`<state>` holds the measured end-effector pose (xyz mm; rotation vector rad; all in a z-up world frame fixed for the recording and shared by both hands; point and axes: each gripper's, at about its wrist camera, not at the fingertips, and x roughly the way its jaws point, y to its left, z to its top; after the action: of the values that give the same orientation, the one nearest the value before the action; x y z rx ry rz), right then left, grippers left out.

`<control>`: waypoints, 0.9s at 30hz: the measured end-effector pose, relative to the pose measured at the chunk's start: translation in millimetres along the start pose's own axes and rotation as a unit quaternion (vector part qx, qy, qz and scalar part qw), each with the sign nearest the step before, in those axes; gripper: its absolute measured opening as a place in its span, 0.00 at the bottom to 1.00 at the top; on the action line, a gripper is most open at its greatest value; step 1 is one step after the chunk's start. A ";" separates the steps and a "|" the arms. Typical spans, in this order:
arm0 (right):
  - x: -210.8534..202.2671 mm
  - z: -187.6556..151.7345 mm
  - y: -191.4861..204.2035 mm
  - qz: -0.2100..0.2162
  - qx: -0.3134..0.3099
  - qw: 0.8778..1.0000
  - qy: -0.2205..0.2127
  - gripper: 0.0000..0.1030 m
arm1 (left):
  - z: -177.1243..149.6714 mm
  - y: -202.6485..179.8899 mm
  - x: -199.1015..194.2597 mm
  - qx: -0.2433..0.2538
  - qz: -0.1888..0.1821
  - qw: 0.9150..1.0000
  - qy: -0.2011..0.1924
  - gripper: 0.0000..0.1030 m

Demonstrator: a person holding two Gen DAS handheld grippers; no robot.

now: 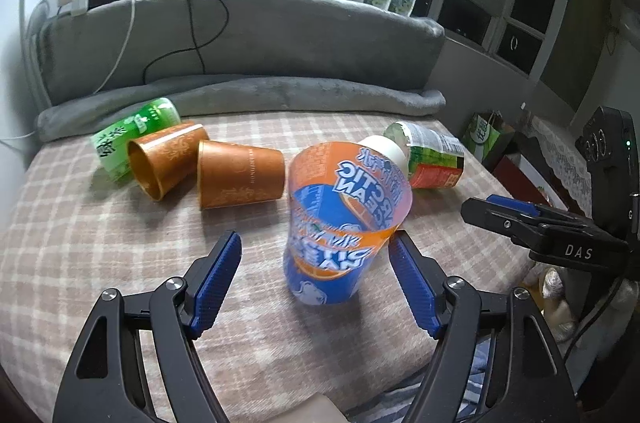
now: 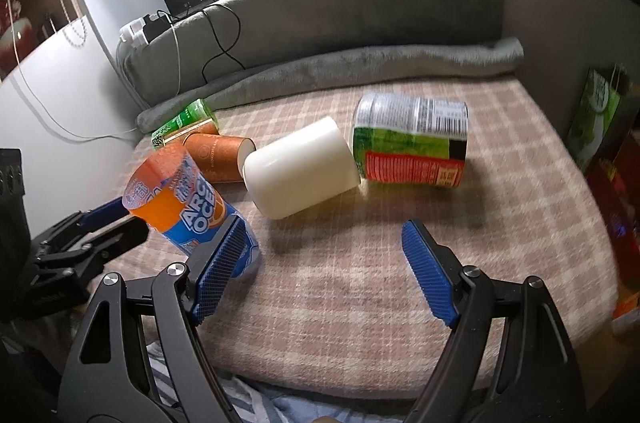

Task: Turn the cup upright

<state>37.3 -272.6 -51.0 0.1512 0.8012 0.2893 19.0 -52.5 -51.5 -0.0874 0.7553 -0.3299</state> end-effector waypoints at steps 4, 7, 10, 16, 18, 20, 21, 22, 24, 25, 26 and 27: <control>-4.6 1.4 7.1 -0.013 -0.018 1.000 -0.017 0.86 | -1.2 9.9 -9.1 -0.012 0.008 1.000 -0.007 0.74; -8.1 2.3 13.6 -0.023 -0.035 0.999 -0.030 0.86 | -1.3 18.9 -15.0 -0.024 0.017 0.999 -0.013 0.74; -11.1 2.6 19.8 -0.029 -0.048 0.998 -0.040 0.88 | -1.3 26.6 -21.2 -0.034 0.029 0.999 -0.022 0.74; -16.2 3.4 31.3 -0.046 -0.073 0.994 -0.064 0.90 | -0.3 37.2 -33.5 -0.042 0.060 0.996 -0.046 0.74; -18.3 3.8 34.8 -0.052 -0.080 0.993 -0.074 0.92 | 0.0 39.3 -39.0 -0.042 0.078 0.994 -0.061 0.74; -20.8 3.5 37.8 -0.058 -0.086 0.991 -0.084 0.95 | 1.4 40.7 -44.9 -0.041 0.100 0.991 -0.081 0.74; -21.8 3.6 39.5 -0.062 -0.090 0.990 -0.089 0.97 | 1.5 41.5 -47.4 -0.039 0.109 0.989 -0.090 0.74; -23.1 3.5 41.2 -0.066 -0.094 0.989 -0.095 0.98 | 2.3 41.7 -50.2 -0.036 0.121 0.987 -0.101 0.74; -24.6 3.3 43.5 -0.073 -0.101 0.987 -0.102 0.98 | 3.8 43.6 -52.5 -0.037 0.127 0.985 -0.108 0.74; -25.4 3.4 44.8 -0.075 -0.104 0.986 -0.105 0.98 | 5.4 45.5 -54.0 -0.041 0.125 0.985 -0.110 0.74; -26.1 3.8 46.1 -0.077 -0.106 0.986 -0.108 0.99 | 6.2 46.7 -55.5 -0.044 0.126 0.985 -0.113 0.74; -26.9 4.1 46.5 -0.078 -0.106 0.985 -0.110 0.99 | 6.8 47.2 -57.1 -0.046 0.127 0.984 -0.117 0.74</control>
<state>13.3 -236.9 -18.5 -0.0792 0.5550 0.2039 -2.8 10.4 -18.2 -0.1133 0.5402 -0.0403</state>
